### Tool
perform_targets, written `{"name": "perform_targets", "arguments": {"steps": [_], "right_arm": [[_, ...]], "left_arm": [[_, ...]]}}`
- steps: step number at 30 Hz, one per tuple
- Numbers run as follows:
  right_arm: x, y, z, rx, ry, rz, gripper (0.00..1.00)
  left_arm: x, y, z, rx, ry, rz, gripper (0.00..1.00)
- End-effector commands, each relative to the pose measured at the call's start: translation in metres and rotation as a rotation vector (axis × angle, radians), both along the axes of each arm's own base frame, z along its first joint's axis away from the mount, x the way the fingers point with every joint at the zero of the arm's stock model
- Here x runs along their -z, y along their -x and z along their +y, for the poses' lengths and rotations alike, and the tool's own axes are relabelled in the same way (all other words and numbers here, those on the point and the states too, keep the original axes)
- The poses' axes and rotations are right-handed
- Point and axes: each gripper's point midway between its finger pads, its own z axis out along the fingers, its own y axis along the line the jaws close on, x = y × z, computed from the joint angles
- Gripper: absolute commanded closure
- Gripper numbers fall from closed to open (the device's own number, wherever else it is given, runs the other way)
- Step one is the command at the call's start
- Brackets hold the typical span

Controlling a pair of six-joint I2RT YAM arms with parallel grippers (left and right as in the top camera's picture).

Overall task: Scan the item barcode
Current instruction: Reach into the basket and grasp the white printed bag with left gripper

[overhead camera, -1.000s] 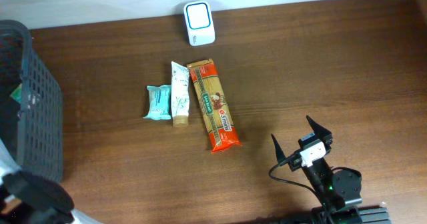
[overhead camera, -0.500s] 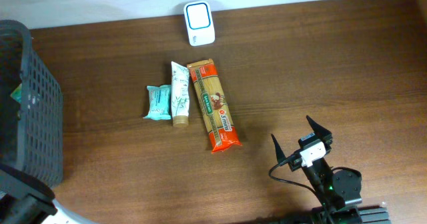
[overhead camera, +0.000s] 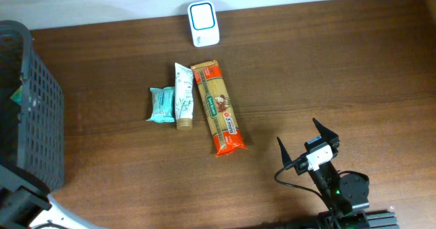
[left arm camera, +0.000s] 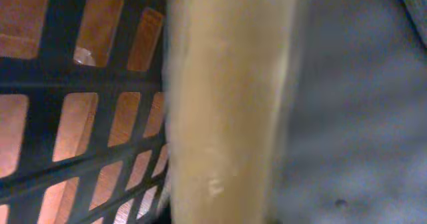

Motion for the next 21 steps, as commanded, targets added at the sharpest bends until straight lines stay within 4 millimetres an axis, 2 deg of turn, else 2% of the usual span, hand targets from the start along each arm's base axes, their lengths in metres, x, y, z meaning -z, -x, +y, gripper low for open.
{"name": "perform_targets", "arguments": {"steps": [1, 4, 5, 6, 9, 11, 12, 13, 14, 16, 17, 18, 19, 20, 21], "right_arm": [[0.004, -0.001, -0.002, 0.012, -0.013, 0.010, 0.01], [0.003, -0.001, -0.002, 0.012, -0.013, 0.010, 0.01], [0.003, -0.001, -0.002, 0.012, -0.013, 0.010, 0.01], [0.003, -0.001, -0.002, 0.012, -0.013, 0.010, 0.01], [0.003, -0.001, -0.002, 0.012, -0.013, 0.010, 0.01], [0.003, -0.001, -0.002, 0.012, -0.013, 0.010, 0.01], [0.003, -0.001, -0.002, 0.012, -0.013, 0.010, 0.01], [0.003, -0.001, -0.002, 0.012, -0.013, 0.010, 0.02], [0.004, -0.001, -0.002, 0.012, -0.013, 0.010, 0.01], [0.003, -0.001, -0.002, 0.012, -0.013, 0.010, 0.01], [0.003, -0.001, -0.002, 0.012, -0.013, 0.010, 0.01], [0.003, -0.001, -0.002, 0.012, -0.013, 0.010, 0.01], [0.003, -0.001, -0.002, 0.012, -0.013, 0.010, 0.01], [0.003, -0.001, -0.002, 0.012, -0.013, 0.010, 0.01], [0.003, -0.001, -0.002, 0.012, -0.013, 0.010, 0.01]], "left_arm": [[0.005, -0.003, -0.003, 0.009, 0.021, -0.008, 1.00], [-0.052, -0.017, -0.007, -0.051, -0.028, -0.155, 1.00], [-0.080, -0.027, -0.014, -0.037, -0.024, -0.241, 1.00], [-0.126, -0.043, -0.031, 0.010, 0.012, -0.398, 1.00], [-0.219, -0.061, -0.073, 0.097, 0.084, -0.681, 1.00], [-0.288, -0.060, -0.106, 0.155, 0.067, -0.836, 1.00], [-0.314, -0.058, -0.123, 0.194, 0.038, -0.881, 1.00], [-0.346, -0.055, -0.149, 0.253, 0.003, -0.939, 1.00], [-0.366, -0.053, -0.172, 0.300, -0.013, -0.975, 1.00], [-0.388, -0.048, -0.231, 0.408, 0.019, -1.003, 1.00], [-0.388, -0.048, -0.261, 0.469, 0.053, -0.987, 1.00], [-0.377, -0.051, -0.307, 0.546, 0.120, -0.935, 1.00], [-0.364, -0.054, -0.333, 0.580, 0.154, -0.885, 1.00], [-0.340, -0.061, -0.372, 0.654, 0.178, -0.799, 1.00], [-0.321, -0.067, -0.397, 0.700, 0.183, -0.740, 1.00]]}}
